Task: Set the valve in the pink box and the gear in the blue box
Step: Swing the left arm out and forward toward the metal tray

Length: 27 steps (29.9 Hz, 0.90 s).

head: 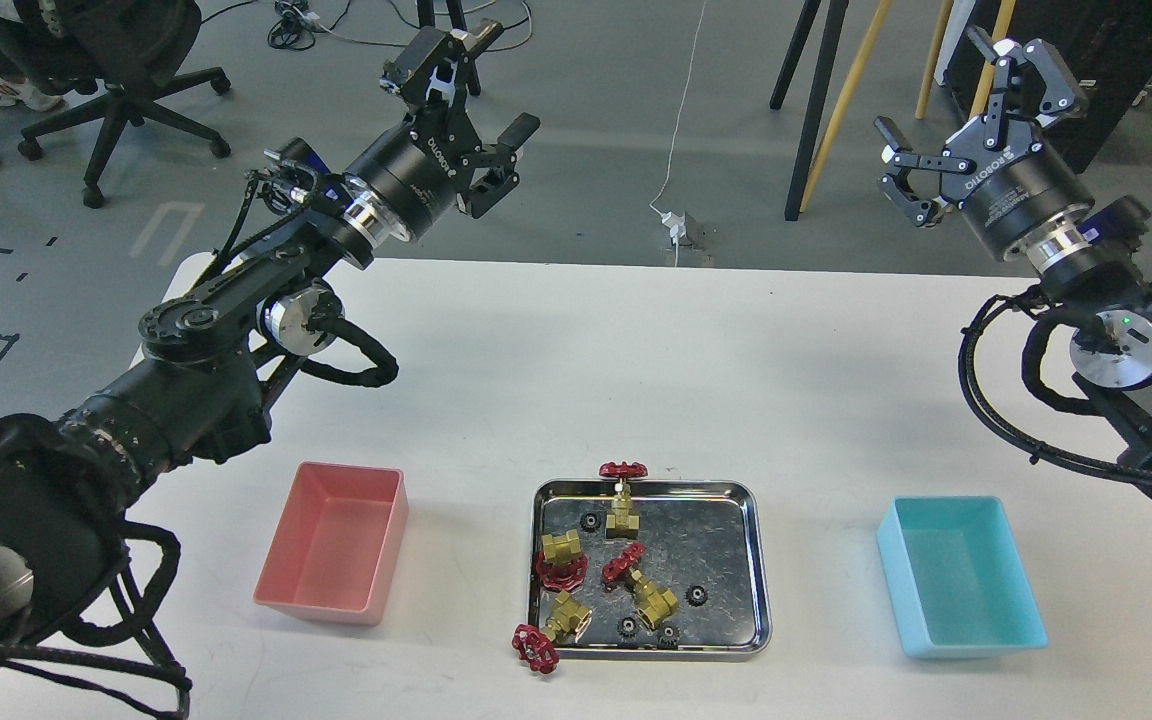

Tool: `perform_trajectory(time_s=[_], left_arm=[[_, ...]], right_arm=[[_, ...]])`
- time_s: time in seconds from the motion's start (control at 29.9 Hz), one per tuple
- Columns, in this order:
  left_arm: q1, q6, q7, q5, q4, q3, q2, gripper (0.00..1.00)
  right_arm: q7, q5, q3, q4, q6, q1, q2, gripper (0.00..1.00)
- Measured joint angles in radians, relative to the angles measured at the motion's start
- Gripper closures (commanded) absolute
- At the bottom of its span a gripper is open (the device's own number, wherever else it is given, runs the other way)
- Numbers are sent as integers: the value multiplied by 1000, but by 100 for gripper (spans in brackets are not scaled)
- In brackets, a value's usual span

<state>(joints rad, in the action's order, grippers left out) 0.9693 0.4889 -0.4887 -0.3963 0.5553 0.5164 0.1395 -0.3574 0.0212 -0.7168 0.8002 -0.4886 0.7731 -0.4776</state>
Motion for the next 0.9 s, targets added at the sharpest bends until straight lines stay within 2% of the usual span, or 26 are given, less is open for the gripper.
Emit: perform_trajectory(time_s=[0.33, 0.47, 0.57, 0.63, 0.73, 0.8, 0.9], left_arm=[[0, 0, 0, 95, -5, 38, 31, 0], [-37, 0, 0, 150, 14, 43, 40, 0], [-72, 0, 0, 141, 148, 40, 62, 0], [-83, 0, 0, 87, 285, 34, 126, 0], [-82, 0, 0, -93, 521, 12, 254, 0], [-56, -26, 0, -183, 657, -79, 353, 1], [51, -100, 0, -245, 757, -318, 486, 1]], right_arm=[[0, -7, -30, 1, 0, -5, -16, 0], [0, -32, -55, 2, 0, 13, -17, 0], [3, -60, -74, 4, 0, 44, -17, 0], [8, -88, -78, 4, 0, 73, -18, 0], [26, -109, -78, 6, 58, 112, -45, 0], [49, -113, -76, 8, 85, 121, -77, 0], [83, -116, -71, 9, 91, 118, -105, 0]])
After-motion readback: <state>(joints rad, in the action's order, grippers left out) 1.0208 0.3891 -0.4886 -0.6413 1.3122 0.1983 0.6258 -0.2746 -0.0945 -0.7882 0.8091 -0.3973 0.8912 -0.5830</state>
